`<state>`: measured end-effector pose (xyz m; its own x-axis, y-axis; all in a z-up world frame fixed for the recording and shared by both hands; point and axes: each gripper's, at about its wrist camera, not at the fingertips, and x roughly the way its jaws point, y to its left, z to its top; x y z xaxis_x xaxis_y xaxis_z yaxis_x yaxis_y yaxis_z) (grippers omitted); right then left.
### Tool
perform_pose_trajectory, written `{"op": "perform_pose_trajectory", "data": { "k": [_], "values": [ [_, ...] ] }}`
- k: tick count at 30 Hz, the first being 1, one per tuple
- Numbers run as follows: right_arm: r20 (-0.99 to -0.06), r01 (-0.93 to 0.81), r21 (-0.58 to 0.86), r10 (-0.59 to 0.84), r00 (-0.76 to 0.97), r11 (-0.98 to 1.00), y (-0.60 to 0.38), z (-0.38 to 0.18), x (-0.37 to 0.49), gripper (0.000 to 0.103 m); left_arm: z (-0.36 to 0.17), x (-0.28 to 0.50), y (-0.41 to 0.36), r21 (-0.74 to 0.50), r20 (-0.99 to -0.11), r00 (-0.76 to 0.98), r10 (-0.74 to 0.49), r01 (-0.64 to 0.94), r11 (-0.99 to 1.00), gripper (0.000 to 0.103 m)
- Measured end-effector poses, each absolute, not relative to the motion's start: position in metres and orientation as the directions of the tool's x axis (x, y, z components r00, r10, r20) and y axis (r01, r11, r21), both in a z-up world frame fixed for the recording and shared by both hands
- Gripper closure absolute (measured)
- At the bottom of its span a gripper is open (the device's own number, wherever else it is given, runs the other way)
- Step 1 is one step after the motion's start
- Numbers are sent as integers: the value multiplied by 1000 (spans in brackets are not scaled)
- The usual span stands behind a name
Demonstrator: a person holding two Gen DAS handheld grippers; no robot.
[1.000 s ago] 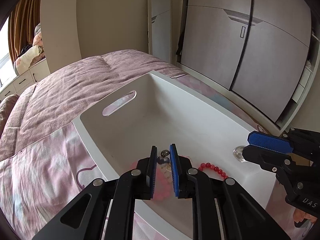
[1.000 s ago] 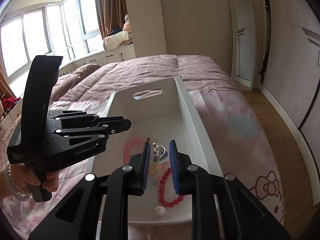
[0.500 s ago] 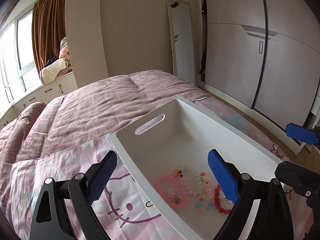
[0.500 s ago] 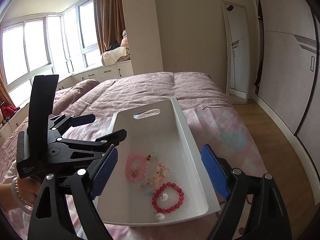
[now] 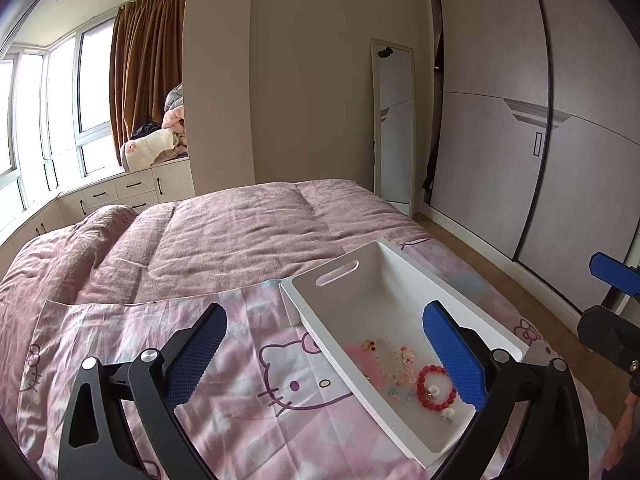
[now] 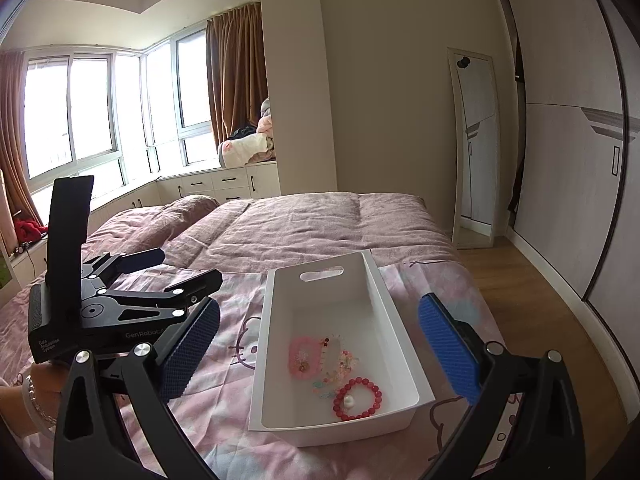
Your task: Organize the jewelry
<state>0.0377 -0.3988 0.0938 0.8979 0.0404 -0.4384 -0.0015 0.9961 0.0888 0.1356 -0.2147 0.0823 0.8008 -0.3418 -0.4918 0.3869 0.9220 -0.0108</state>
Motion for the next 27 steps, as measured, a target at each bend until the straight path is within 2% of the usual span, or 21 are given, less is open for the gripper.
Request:
{"op": "perform_pose_trajectory", "data": {
  "k": [5,10,22,27],
  "values": [
    [-457,3,124,55,888,992,-400,88,16,5,76,108,-207,-58,-495,786,-370,396,917,4],
    [-447,15,154,57,893,988,-404,70,-6,5,60,83,-205,-5,-468,810,-354,398,917,4],
    [-423,31,-20,-37,905,999,-387,23,-17,5,8,72,-209,-1,-495,783,-376,432,902,4],
    [-407,26,-50,-44,912,998,-383,15,-19,5,5,68,-207,6,-475,794,-380,435,901,4]
  ]
}}
